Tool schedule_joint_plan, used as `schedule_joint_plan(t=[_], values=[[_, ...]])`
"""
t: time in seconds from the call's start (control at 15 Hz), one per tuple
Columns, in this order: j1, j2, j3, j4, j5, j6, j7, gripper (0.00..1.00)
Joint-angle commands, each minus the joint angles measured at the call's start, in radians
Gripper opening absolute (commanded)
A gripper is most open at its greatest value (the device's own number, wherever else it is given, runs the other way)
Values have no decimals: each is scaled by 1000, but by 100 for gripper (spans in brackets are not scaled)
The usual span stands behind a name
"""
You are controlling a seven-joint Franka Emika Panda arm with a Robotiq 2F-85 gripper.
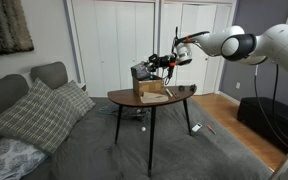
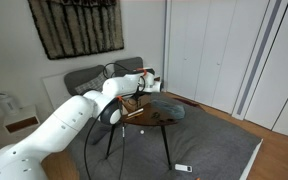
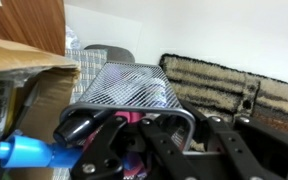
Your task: Pick up the gray storage bin and pour all the contents into the cardboard box, put the gray storage bin on the table
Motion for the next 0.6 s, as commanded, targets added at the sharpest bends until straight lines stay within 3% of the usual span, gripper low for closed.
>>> schedule_joint_plan(t=[0.0, 0.27, 0.47, 0.53], values=[[-37, 35, 47, 33, 110, -103, -18, 2], [-63, 80, 53, 47, 238, -180, 5, 2], [-54, 115, 31, 49, 324, -161, 1, 2], [-64, 139, 56, 57, 369, -209, 30, 2]])
